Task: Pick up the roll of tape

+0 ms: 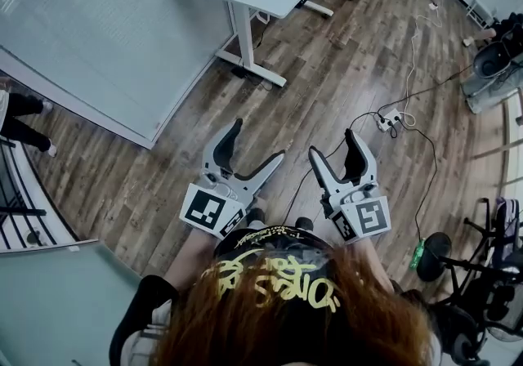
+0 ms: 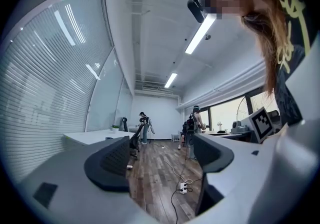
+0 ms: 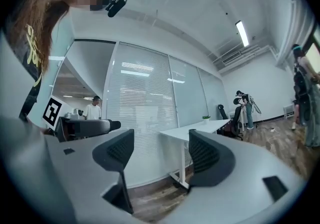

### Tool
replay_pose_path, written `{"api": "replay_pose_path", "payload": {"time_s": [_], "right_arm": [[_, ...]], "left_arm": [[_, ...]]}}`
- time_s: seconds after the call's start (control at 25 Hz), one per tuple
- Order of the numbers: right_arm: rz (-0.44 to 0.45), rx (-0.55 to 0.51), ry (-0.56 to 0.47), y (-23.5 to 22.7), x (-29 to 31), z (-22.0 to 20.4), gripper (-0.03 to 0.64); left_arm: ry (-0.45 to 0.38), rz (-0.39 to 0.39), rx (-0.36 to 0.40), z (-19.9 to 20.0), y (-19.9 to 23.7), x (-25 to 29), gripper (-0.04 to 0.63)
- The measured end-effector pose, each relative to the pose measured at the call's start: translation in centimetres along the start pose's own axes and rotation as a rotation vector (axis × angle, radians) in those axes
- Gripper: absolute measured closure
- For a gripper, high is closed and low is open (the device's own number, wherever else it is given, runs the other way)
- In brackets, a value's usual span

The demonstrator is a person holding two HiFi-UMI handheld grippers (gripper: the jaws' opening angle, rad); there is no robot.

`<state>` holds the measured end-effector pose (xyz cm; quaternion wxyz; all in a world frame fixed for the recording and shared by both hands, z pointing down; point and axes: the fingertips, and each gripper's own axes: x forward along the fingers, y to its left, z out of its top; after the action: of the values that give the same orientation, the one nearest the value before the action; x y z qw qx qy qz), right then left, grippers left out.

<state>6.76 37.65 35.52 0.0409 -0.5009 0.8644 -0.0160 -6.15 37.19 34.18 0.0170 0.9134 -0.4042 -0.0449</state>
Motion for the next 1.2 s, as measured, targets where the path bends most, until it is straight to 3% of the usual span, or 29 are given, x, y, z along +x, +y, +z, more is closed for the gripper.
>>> {"api": "replay_pose_path", "payload": {"time_s": [0.32, 0.64, 0.92, 1.2], "right_arm": [[0.031, 0.032, 0.02, 2.7, 2.7, -0.8, 0.293], [-0.018, 0.04, 0.047, 4.6, 3.7, -1.8, 0.293], [-0.035, 0.025, 0.054, 2.5, 4.7, -2.1, 0.293], [0.037, -0.008, 0.026, -0.5, 11.7, -2.0, 0.293]], "left_arm": [[0.031, -0.022, 0.012, -0.1, 2.6, -1.3, 0.201], [0.044, -0.061, 0.001, -0.9, 5.2, -2.6, 0.201], [0.022, -0.059, 0.004, -1.1, 6.3, -0.5, 0.201], [0.007, -0.009, 0.028, -0.6, 11.1, 4.2, 0.201]]}}
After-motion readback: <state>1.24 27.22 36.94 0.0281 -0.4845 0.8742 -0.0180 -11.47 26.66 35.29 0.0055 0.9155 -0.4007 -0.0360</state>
